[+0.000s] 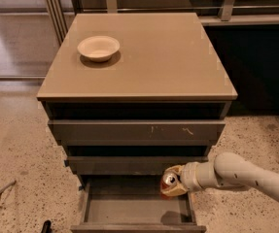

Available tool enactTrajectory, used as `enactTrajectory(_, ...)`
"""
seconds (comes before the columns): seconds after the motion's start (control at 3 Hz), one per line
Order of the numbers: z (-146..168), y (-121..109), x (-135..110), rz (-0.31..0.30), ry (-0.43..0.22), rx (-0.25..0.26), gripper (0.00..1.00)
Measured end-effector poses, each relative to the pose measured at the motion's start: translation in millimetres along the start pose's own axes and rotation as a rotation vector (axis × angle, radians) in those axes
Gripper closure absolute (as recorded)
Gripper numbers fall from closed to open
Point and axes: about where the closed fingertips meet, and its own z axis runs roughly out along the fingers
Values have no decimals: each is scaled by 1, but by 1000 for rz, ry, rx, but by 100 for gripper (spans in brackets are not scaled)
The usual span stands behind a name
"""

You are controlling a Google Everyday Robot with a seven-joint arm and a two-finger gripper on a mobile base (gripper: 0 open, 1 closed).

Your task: Place coke can into bottom drawer

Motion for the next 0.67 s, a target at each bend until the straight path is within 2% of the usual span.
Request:
enactTrajectory(0.33, 47, -18, 49, 19, -16, -3, 100)
enactTrajectory(0.67, 50, -16, 51, 7, -16, -6, 100)
